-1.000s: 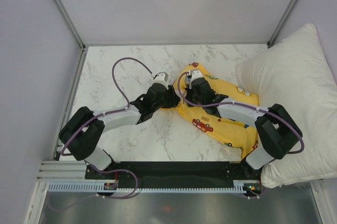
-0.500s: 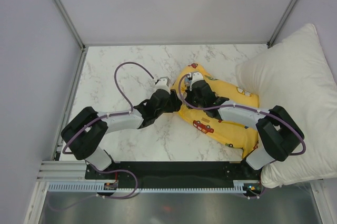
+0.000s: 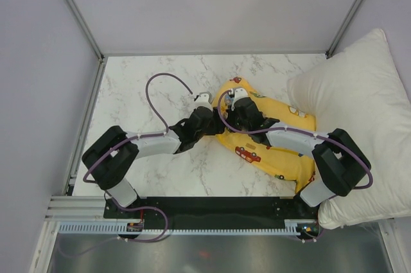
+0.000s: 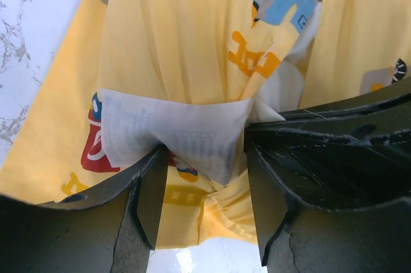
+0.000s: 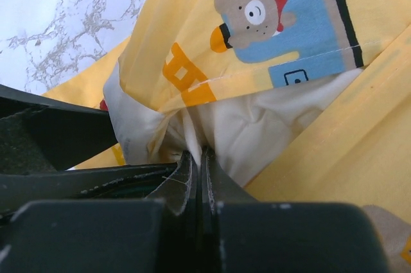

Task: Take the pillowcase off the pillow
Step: Expand the opening of the pillowcase

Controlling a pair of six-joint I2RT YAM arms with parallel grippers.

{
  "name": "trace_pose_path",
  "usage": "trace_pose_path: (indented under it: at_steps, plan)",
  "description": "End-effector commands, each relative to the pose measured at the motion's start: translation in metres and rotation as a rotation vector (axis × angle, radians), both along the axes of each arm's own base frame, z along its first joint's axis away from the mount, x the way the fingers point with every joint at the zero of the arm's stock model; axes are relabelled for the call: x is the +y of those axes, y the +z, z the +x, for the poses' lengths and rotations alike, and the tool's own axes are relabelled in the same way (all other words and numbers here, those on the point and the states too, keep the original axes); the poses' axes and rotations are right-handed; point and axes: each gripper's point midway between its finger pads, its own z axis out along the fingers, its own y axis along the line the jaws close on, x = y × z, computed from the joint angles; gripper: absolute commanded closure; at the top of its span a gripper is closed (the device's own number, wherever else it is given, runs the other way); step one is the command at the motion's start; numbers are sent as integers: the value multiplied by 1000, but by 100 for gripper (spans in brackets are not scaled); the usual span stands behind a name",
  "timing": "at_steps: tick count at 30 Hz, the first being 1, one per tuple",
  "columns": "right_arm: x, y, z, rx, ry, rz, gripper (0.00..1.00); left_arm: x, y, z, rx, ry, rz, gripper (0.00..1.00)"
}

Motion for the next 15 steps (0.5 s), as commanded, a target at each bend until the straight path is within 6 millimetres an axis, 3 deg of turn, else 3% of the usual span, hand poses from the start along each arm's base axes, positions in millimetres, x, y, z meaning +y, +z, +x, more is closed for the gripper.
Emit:
trace_pose_path:
  at_steps: [1, 4, 7, 8, 13, 15]
  plan:
    - [-36, -22, -13, 71, -73, -117, 100, 1, -8, 14, -3, 63, 52, 39]
    - [-40, -23, -15, 72, -78, -126, 100, 5, -17, 17, 15, 83, 98, 41]
    - [-48, -28, -17, 75, -101, -152, 100, 11, -19, 15, 17, 98, 110, 75]
    - [-50, -29, -18, 78, -105, -158, 100, 12, -20, 15, 18, 99, 113, 95]
    - [-61, -42, -19, 106, -157, -200, 100, 21, -21, 8, 19, 103, 122, 98]
    - [-71, -48, -18, 122, -188, -225, 100, 25, -9, 6, 2, 110, 102, 98]
